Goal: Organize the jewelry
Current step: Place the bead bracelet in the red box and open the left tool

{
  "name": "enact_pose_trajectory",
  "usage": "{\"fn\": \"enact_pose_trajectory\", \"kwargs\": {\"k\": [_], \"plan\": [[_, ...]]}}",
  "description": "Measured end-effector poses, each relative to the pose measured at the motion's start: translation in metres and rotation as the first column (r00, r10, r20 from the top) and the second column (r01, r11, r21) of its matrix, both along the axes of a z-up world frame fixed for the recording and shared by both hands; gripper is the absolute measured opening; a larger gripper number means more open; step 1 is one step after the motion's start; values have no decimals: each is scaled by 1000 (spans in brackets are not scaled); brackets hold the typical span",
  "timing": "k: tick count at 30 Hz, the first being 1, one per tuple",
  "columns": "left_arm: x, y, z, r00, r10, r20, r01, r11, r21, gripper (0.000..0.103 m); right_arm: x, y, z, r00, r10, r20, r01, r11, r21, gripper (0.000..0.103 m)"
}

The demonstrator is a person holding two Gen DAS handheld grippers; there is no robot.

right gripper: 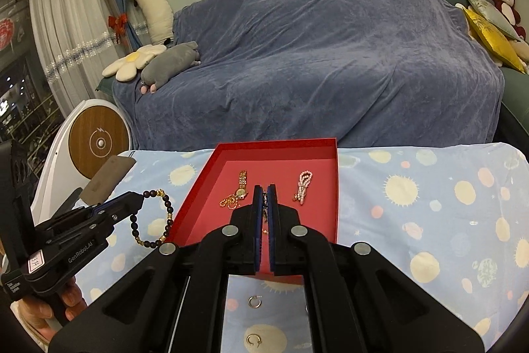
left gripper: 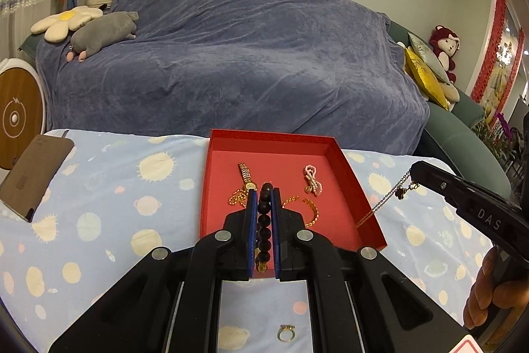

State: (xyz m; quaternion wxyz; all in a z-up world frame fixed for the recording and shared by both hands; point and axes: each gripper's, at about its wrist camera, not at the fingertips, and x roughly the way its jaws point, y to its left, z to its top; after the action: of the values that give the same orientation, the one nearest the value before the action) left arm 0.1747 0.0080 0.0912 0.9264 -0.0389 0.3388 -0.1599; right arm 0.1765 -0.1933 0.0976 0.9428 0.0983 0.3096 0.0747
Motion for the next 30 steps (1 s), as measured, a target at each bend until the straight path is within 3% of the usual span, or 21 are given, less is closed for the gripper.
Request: {"fn": "enact_pose_trajectory", "kwargs": {"k": [11,20,21,23,25,30], "plan": [[54,-12,-54,991,12,-134,-14,1000,-17,6,48,-8,-52,995,-42,-94,41,999,-14,2],[72,-16,-70,988,62,-138,-61,998,11,10,61,-2,-66,993,-35,-112,27,997,-69,7],[72,-16,-70,988,72,-138,-70,997,18,16,60,-2,-65,993,-38,-109,30,997,-75,8],[73,-12,-68,987,87,-137,-86,996,9,32,54,-2,-60,995,-41,-95,33,997,-74,27],[69,-6,-64,987,95,-130,-97,995,-2,48,46,-2,-55,996,-39,-78,33,996,-78,37],[47,8,-51,990,100,-94,-99,995,22,54,17,-6,-43,998,-26,-62,22,998,-63,40]]}}
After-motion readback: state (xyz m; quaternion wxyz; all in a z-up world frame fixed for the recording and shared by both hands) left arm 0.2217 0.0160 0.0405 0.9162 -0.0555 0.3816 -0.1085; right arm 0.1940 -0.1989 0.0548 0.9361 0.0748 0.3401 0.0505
